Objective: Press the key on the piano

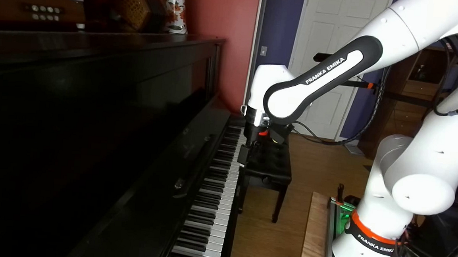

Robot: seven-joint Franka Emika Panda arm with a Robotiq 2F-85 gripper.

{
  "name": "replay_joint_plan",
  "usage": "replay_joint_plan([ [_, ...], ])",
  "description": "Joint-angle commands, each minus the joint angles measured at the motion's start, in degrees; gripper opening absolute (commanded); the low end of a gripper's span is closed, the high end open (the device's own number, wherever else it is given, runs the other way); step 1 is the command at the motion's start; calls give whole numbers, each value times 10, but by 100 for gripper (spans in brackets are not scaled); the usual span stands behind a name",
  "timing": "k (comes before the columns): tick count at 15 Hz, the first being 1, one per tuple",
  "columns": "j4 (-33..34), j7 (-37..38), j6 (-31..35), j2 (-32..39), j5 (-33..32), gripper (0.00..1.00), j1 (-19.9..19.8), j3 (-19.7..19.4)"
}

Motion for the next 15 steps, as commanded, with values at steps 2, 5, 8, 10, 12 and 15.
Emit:
replay_joint_plan([
  [2, 0, 0, -1, 0, -1, 100, 1, -1],
  [5, 8, -5, -8, 14, 1, 100, 1, -4],
  [8, 23, -20, 8, 57, -8, 100, -3, -8],
  [10, 37, -33, 24, 92, -12, 100, -7, -13],
  [12, 53, -52, 42, 127, -12, 100, -9, -19],
  [15, 82, -98, 57, 179, 2, 100, -14, -29],
])
